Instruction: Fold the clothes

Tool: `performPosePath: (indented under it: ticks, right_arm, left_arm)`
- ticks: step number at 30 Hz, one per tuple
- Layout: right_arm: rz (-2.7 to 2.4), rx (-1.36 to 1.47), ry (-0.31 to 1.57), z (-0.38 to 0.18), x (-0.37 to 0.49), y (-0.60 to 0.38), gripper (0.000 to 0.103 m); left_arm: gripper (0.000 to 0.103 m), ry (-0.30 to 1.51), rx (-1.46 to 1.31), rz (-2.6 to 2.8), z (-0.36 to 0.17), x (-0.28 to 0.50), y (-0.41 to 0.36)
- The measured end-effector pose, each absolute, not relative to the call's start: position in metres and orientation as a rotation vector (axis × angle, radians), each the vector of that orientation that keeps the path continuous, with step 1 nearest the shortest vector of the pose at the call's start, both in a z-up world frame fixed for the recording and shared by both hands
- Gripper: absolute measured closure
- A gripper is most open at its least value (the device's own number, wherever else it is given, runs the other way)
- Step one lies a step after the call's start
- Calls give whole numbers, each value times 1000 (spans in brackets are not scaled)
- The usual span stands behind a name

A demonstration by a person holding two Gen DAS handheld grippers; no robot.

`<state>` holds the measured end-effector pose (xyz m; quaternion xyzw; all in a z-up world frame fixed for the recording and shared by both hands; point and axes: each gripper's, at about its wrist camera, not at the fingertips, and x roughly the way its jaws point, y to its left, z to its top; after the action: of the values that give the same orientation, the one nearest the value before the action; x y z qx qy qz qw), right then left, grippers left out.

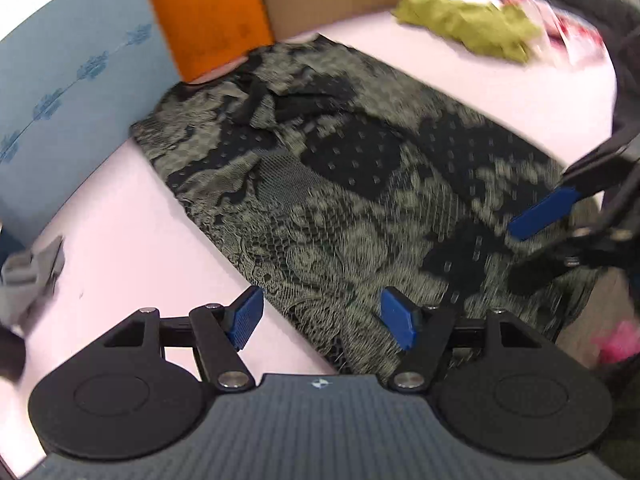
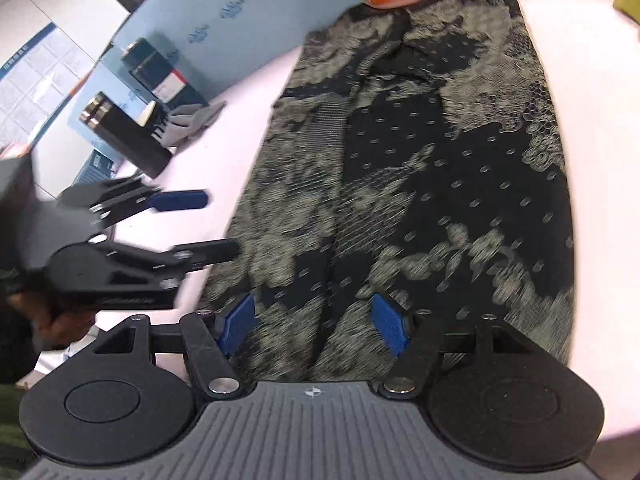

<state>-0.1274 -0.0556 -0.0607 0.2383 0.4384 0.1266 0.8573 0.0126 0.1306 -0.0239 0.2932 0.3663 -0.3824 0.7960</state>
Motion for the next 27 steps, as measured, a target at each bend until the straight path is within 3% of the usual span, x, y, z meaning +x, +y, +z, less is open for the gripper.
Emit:
performPosePath:
  ticks: [8,11,19,21,25,27]
  right_arm:
    - [199,684,831,-73,-135,-46,39]
    - [232,780,794,-79,-137,-44,38]
    - [191,750,754,-88,-141,-25,39]
    - [219,758,765,-87,-140,-23,44]
    - [268,797,806,-92,-135,-20,69]
    - [294,820,826,-95,-132,-19,75]
  left_arm:
    - [39,774,689,-842,-28,24,146]
    - [31,755,652,-831,-17,26,144]
    - [30,770,667,-712,-20,27,140]
    - [30,788,662,-685,-22,28,142]
    - [30,803,652,-652,-24,30,146]
    - [30,808,648,-642,-24,31,147]
